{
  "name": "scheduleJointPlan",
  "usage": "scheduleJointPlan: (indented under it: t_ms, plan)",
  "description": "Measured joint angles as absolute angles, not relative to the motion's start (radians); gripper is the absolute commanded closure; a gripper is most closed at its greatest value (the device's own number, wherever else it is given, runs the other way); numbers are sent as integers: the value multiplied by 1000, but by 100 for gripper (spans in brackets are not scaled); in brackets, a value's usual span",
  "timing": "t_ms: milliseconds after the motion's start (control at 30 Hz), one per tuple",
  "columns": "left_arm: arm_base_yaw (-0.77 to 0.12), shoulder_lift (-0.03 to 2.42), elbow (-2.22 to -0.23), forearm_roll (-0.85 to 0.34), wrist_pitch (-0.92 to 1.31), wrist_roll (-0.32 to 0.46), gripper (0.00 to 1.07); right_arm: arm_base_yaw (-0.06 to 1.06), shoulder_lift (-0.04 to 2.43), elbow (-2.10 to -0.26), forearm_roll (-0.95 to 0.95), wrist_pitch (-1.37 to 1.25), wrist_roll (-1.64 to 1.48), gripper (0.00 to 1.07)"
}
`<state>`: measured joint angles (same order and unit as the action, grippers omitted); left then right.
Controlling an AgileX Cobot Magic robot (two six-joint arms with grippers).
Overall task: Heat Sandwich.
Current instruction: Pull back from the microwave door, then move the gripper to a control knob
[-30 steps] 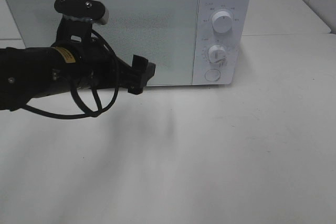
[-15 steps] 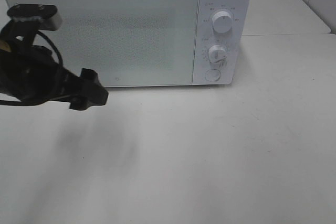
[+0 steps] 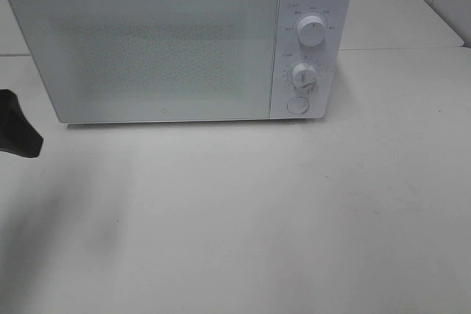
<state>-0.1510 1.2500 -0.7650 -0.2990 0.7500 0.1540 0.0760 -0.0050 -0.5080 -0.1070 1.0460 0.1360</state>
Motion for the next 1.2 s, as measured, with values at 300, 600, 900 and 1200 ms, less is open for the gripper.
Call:
scheduleJointPlan:
  t_ms: [300,600,900,1200]
  plan:
    - [-33,1078,-765,-175,922,75,6,76,-5,-508,-107,1046,136,31]
    - [-17,889,-765,-103,1082,74,6,76,-5,-508,-107,1046,136,31]
    - [-17,707,-649,-92,1115,69,6,76,-5,-508,-107,1046,136,31]
    - [-17,459,-514,-88,1066,27,6,76,-5,-508,-107,1046,136,31]
